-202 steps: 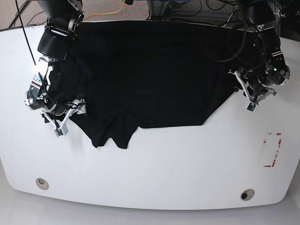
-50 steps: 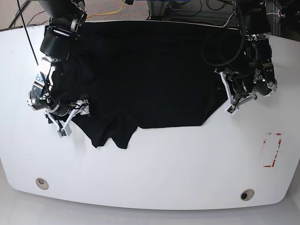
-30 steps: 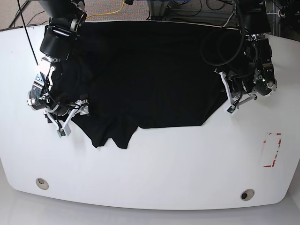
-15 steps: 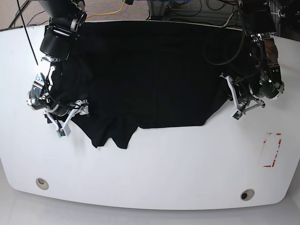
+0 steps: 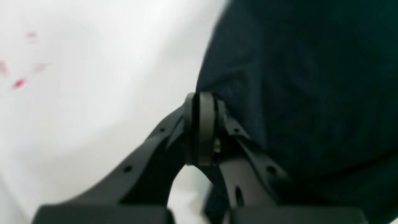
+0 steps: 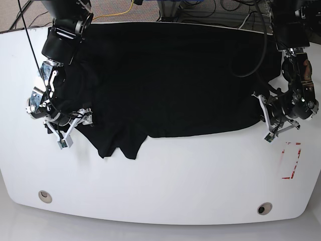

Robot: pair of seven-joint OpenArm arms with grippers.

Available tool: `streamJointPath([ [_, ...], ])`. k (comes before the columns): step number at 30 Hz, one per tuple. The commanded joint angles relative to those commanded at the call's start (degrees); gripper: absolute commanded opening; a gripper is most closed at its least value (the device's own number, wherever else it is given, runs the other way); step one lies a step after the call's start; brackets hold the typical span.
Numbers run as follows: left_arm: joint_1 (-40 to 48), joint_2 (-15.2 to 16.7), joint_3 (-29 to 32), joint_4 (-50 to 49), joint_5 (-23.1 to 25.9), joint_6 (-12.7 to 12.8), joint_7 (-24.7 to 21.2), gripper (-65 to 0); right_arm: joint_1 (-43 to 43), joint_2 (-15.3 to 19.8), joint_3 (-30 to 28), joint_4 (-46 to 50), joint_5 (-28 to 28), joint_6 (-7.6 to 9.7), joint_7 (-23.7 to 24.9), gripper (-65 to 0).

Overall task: Layout the t-shirt on the table in an organized manner, then fold the t-shirt properly
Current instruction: 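Drag the left gripper's held edge toward the hem corner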

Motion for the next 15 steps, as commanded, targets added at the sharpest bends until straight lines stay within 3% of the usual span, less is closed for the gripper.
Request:
streamJointPath([
  [4, -3.78, -1.67, 3.16, -3.52, 0.97, 0.0, -0.09, -65.0, -0.09, 0.0, 0.09, 0.0, 0.09, 0.0, 0.0, 0.0],
  [15, -10.46, -1.49, 10.37, -10.64, 7.56, 0.0, -1.49, -65.0, -0.44, 0.53, 0.09, 0.0, 6.15, 0.0, -0.18, 0.0],
])
